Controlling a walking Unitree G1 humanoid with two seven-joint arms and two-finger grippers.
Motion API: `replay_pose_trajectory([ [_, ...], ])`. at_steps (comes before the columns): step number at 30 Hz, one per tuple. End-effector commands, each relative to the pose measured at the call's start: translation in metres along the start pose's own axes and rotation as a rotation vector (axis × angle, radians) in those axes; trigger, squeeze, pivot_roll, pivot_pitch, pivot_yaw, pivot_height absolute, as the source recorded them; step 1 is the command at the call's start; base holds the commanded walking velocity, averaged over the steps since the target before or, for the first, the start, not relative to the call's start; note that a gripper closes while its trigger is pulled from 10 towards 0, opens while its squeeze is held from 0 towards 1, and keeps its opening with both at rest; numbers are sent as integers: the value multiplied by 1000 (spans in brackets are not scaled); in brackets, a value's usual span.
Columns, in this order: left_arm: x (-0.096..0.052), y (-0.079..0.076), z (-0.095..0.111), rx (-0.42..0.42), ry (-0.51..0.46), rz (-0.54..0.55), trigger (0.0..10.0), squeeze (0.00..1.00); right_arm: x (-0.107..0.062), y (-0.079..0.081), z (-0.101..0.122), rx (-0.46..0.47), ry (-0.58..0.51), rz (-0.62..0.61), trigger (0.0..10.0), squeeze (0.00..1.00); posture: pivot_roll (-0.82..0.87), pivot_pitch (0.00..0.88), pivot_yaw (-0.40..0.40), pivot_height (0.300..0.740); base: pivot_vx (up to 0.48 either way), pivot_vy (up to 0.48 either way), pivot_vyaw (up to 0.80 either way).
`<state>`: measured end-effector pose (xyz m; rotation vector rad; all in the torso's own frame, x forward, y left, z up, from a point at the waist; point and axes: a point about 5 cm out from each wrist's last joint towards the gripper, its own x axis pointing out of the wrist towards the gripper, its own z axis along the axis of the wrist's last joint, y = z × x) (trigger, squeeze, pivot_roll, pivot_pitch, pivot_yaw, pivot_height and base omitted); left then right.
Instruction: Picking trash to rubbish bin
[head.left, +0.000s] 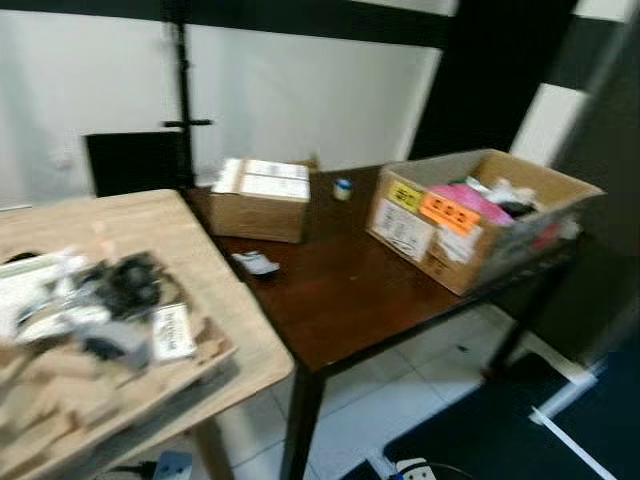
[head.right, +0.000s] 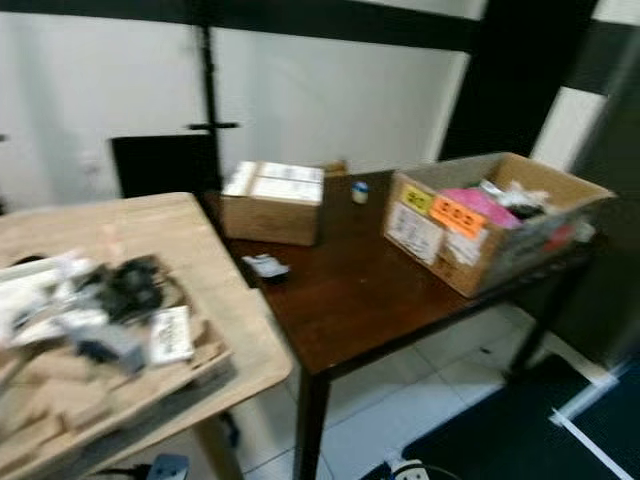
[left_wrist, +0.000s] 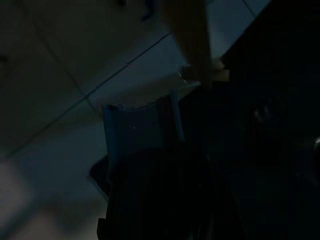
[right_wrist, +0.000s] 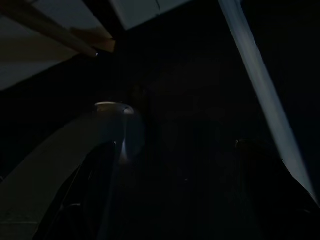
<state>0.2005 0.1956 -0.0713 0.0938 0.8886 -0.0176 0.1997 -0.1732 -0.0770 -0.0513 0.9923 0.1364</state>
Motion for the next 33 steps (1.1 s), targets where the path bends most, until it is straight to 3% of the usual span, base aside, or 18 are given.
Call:
replay_pose_trajectory([
  [1, 0, -2, -3, 7, 2, -11, 10000, 0, -1, -3, -1, -12, -5, 4, 10000, 0, 45, 59, -51, 740, 0, 0, 0],
  [10, 0, -1, -1, -19, -6, -4, 10000, 0, -2, -10, 0, -33, 0, 8, 10000, 0, 42, 62, -37, 740, 0, 0, 0],
  [21, 1, -3, 4, -53, -35, -4, 10000, 0, -1, -7, 0, -51, 5, 27, 10000, 0, 49, 72, -54, 740, 0, 0, 0],
  [33, 1, -4, 5, -82, -36, 0, 10000, 0, -1, -5, 1, -59, 2, 38, 10000, 0, 41, 76, -53, 740, 0, -339, 0],
])
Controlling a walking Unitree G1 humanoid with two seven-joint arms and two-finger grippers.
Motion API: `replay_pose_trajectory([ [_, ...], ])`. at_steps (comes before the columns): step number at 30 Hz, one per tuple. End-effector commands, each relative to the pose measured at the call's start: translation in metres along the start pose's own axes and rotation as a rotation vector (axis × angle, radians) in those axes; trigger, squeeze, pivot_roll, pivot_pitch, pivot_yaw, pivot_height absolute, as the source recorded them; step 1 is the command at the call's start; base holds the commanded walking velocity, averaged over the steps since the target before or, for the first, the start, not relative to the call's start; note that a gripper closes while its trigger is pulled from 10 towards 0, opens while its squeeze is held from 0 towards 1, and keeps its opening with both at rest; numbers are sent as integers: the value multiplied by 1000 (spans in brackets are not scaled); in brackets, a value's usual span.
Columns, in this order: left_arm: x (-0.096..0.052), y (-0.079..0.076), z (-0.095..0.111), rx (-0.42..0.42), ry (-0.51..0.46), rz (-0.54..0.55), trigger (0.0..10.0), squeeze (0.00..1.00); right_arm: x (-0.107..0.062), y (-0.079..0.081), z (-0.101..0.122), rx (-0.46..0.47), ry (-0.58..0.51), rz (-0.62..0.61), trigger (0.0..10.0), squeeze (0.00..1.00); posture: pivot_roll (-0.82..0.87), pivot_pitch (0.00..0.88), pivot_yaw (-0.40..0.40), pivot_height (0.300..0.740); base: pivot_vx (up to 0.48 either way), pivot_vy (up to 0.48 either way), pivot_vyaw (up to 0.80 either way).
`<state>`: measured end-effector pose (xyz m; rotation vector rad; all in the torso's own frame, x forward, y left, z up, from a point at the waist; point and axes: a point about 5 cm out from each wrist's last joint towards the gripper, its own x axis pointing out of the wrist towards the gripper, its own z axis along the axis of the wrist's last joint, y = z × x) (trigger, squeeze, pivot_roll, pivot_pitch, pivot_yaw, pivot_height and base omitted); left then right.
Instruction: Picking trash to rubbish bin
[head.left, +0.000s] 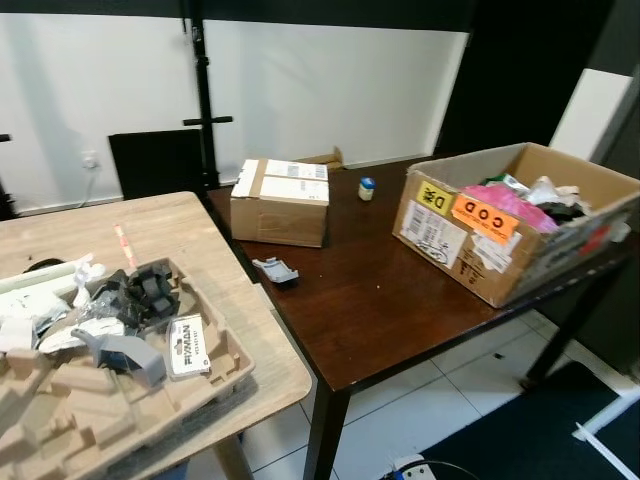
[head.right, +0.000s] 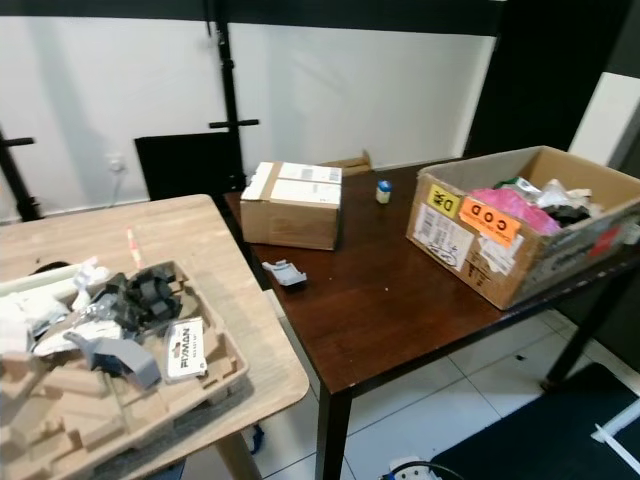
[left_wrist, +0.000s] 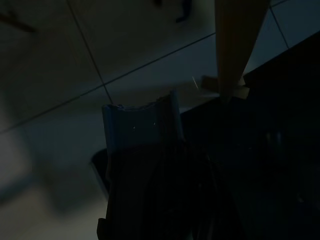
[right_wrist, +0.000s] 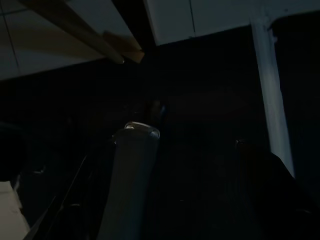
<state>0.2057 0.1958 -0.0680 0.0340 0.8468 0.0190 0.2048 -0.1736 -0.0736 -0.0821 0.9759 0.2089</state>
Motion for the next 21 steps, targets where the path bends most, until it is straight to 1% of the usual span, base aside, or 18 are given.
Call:
replay_pose_trajectory([
  [1, 0, -4, -1, -13, 6, -8, 10000, 0, -1, -3, -5, 0, 16, -8, 10000, 0, 41, 76, -53, 740, 0, -341, 0],
  [9, 0, -3, 0, -21, 4, -7, 10000, 0, -1, -2, -5, 1, 12, -5, 10000, 0, 38, 71, -50, 740, 0, -338, 0],
  [16, 2, -2, 5, -32, -8, -5, 10000, 0, 0, -2, -2, 2, 3, -5, 10000, 0, 33, 65, -46, 740, 0, -324, 0],
  [21, 2, -1, 7, -73, -10, 7, 10000, 0, 0, -2, -1, 6, 0, -7, 10000, 0, 33, 63, -45, 740, 0, -321, 0],
])
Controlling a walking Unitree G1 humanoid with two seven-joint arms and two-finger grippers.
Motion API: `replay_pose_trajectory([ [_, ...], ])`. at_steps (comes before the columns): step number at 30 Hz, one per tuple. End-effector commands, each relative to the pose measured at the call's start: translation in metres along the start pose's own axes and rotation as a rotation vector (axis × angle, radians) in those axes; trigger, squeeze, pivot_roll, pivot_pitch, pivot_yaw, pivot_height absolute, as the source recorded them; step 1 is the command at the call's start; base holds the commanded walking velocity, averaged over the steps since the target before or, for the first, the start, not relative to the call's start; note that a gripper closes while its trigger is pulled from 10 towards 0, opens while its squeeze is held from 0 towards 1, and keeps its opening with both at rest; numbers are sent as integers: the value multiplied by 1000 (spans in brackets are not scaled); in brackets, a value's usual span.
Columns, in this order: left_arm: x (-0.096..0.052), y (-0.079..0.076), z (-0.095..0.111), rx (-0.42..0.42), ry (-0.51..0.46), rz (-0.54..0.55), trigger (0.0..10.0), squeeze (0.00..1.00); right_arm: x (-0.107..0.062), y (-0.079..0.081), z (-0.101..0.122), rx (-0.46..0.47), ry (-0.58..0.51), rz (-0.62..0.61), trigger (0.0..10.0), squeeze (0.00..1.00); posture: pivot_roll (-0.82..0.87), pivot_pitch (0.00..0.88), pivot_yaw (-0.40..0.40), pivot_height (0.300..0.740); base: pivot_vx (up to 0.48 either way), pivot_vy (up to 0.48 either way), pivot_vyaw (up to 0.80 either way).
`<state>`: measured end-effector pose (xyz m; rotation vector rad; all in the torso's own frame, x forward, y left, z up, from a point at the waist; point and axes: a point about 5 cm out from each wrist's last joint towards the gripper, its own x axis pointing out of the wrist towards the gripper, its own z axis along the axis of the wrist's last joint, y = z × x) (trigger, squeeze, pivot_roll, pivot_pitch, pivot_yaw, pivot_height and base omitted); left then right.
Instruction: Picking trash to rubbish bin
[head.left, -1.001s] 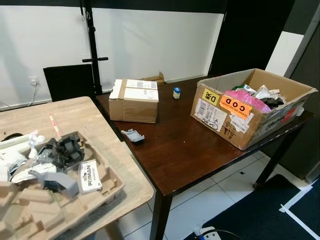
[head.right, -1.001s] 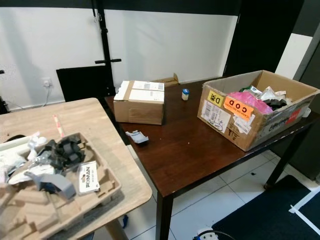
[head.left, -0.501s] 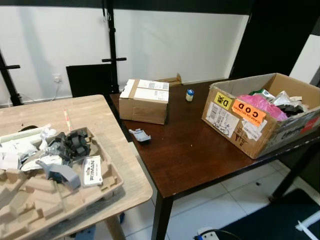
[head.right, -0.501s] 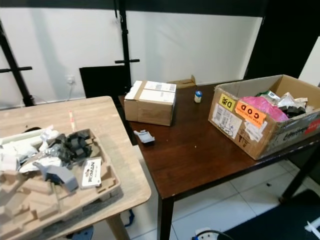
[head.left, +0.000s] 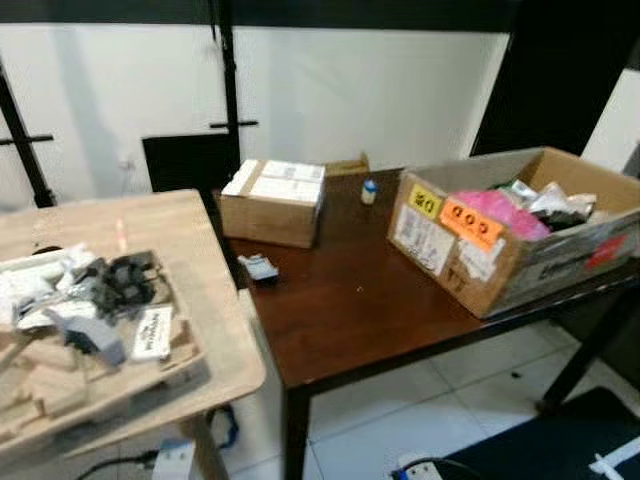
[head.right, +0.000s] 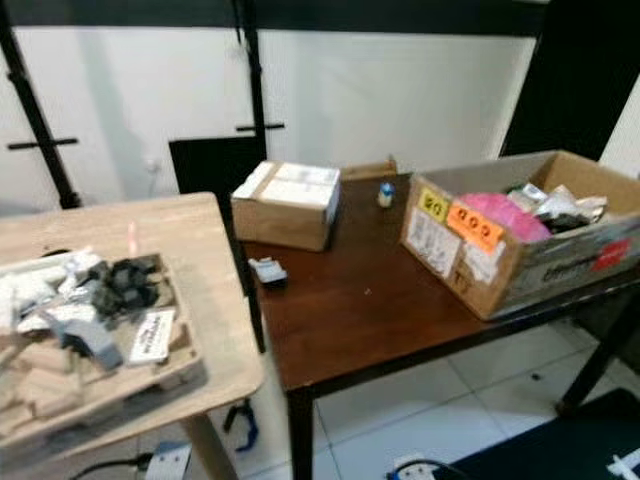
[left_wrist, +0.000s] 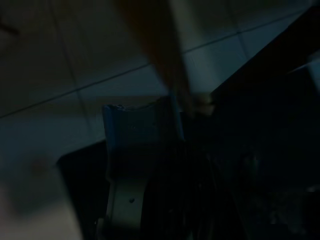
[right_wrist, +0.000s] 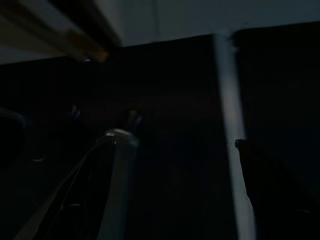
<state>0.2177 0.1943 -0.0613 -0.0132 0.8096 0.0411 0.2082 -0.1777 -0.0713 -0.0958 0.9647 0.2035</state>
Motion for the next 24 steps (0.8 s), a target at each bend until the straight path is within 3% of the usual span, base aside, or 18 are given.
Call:
replay_pose_trajectory([
  [1, -1, 1, -7, -27, 26, 8, 10000, 0, 0, 3, -4, 15, 11, 3, 10000, 0, 31, 59, -45, 740, 0, -322, 0],
  [24, 0, -3, -5, -15, 23, -8, 10000, 0, 0, -1, -4, 1, 13, -8, 10000, 0, 21, 53, -38, 740, 0, -321, 0],
])
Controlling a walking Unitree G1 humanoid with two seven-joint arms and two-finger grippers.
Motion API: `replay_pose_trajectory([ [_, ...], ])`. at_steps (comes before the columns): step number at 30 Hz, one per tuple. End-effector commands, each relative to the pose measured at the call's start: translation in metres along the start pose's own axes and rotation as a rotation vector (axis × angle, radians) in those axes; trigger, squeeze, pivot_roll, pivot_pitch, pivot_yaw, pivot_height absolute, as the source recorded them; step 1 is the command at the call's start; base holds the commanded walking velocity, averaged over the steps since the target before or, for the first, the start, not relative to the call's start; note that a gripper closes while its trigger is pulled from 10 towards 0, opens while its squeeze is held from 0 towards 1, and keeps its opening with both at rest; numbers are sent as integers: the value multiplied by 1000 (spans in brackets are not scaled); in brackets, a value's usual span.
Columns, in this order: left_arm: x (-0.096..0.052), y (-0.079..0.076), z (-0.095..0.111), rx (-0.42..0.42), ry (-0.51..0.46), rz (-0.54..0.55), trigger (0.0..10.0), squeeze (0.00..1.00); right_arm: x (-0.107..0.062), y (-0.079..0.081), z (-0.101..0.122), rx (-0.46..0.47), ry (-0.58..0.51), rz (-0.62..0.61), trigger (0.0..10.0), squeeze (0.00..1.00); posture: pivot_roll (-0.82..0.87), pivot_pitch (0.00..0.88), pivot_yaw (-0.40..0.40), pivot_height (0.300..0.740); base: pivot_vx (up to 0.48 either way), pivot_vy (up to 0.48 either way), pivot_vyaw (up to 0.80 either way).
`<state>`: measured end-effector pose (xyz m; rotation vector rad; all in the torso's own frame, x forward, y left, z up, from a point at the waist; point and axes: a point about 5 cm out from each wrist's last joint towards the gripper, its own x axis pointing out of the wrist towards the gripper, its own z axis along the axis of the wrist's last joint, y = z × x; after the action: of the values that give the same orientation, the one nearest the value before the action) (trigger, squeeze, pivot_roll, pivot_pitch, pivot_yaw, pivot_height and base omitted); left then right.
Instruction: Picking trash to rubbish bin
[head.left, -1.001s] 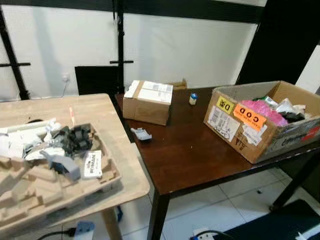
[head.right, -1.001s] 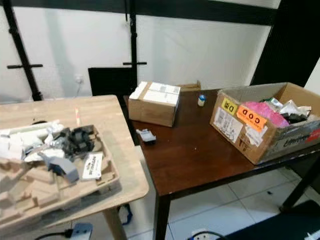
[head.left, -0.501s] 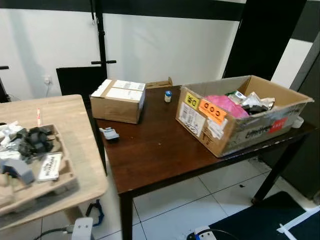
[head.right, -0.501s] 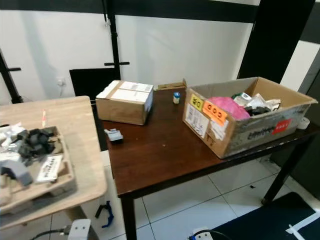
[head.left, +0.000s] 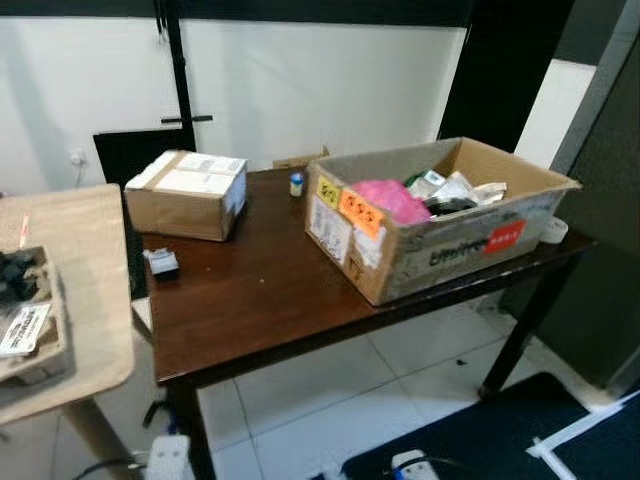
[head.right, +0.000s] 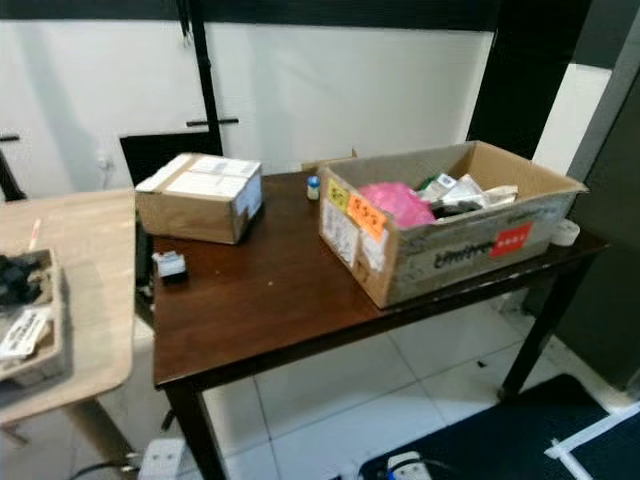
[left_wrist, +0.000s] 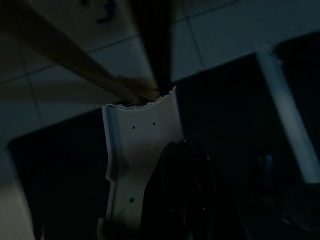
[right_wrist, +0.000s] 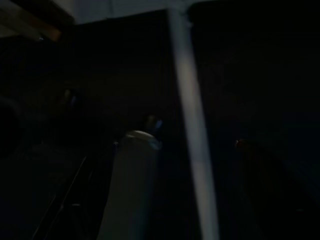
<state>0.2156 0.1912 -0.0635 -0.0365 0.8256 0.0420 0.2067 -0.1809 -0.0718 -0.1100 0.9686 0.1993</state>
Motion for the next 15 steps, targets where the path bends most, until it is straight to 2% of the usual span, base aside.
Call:
replay_pose_trajectory([
  [1, 0, 0, -2, 6, 6, -1, 10000, 0, 0, 3, -2, 12, 7, 1, 10000, 0, 21, 54, -36, 740, 0, -315, 0],
  [15, 0, -1, 1, 11, 1, -7, 10000, 0, 1, 5, 0, -2, 2, 7, 10000, 0, 18, 55, -32, 740, 0, -319, 0],
])
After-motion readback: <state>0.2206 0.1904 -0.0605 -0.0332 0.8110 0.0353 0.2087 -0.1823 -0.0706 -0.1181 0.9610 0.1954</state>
